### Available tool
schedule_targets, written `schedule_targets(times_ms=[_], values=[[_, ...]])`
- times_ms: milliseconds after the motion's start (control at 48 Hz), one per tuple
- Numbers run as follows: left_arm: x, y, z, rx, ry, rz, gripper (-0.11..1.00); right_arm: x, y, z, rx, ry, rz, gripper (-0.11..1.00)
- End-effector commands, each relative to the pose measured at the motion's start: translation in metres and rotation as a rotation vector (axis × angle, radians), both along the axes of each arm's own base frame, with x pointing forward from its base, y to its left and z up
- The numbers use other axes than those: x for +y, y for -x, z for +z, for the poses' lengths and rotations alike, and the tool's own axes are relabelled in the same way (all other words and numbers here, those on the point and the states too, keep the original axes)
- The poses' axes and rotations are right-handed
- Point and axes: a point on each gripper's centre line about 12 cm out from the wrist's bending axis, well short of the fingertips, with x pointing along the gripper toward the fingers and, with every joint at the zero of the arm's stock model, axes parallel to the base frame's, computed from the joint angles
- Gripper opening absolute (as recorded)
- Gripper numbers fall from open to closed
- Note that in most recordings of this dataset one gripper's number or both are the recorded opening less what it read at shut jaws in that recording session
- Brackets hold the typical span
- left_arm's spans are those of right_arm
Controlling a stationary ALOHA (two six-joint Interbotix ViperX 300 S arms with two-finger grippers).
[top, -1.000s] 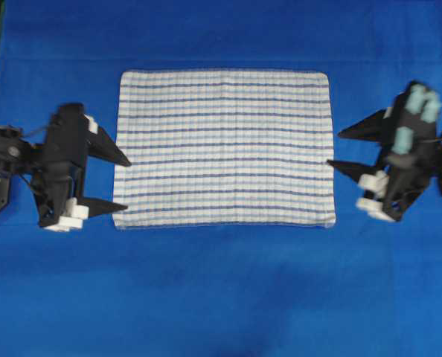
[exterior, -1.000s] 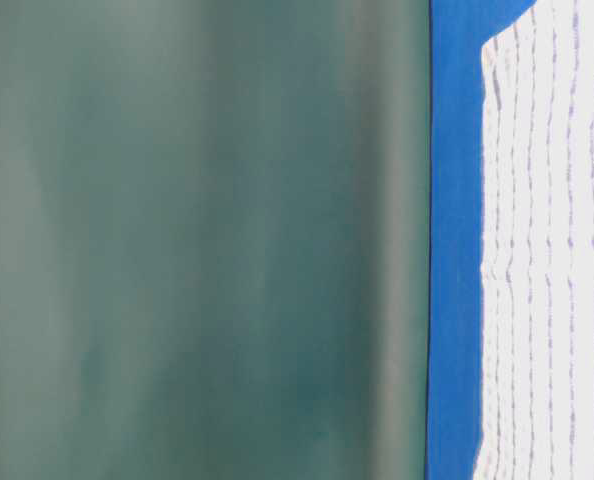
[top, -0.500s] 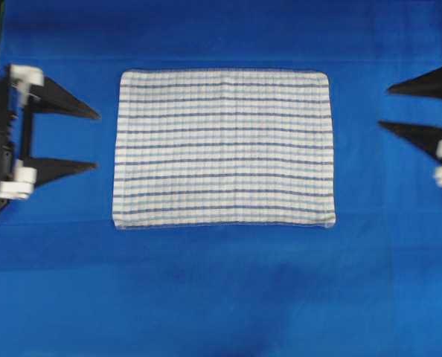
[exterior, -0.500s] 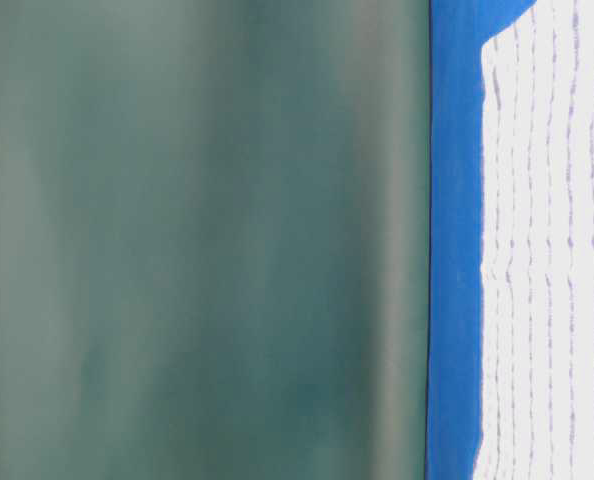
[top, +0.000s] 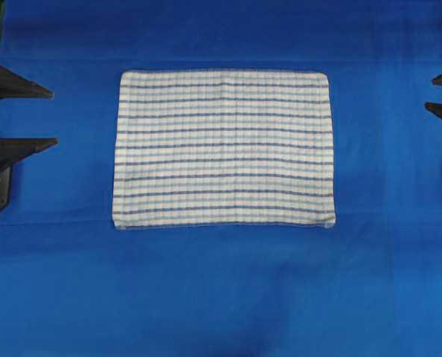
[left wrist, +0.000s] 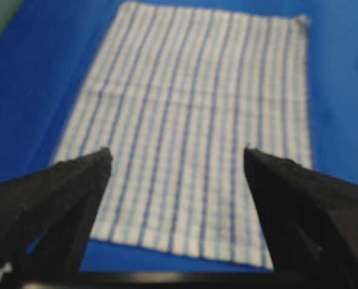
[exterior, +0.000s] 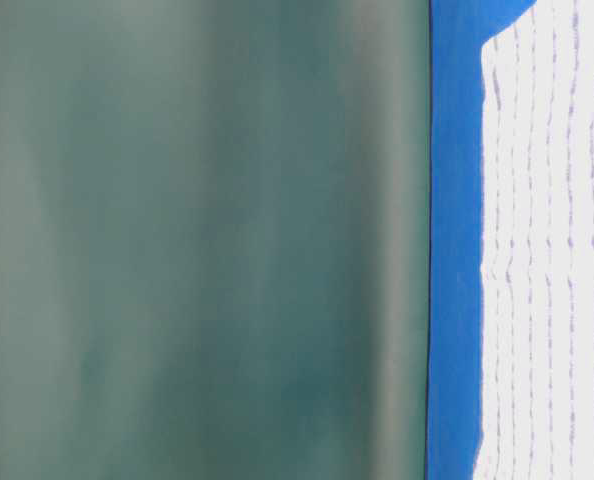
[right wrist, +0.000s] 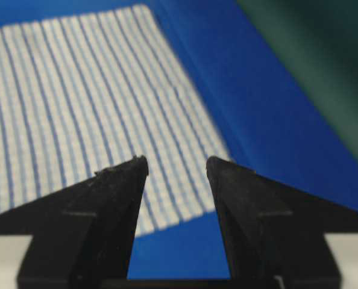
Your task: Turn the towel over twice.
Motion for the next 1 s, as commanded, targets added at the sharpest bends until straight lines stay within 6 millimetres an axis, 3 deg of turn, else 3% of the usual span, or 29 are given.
schedule_targets(times_ms=[0, 167, 271, 979], values=[[0.001, 0.004, -0.004, -0.015, 0.005, 0.015, 0.85, 0.0, 0.002, -0.006, -0.006, -0.022, -0.002, 0.52], [0.001, 0.008, -0.021, 0.004, 0.012, 0.021, 0.85, 0.001, 0.003, -0.035, 0.029, -0.072, -0.016, 0.49], [0.001, 0.008, -0.02, -0.003, 0.01, 0.021, 0.85, 0.003, 0.003, -0.045, 0.038, -0.098, -0.012, 0.47], [0.001, 0.008, -0.021, 0.0, 0.011, 0.022, 0.85, 0.003, 0.002, -0.046, 0.041, -0.096, -0.013, 0.45]])
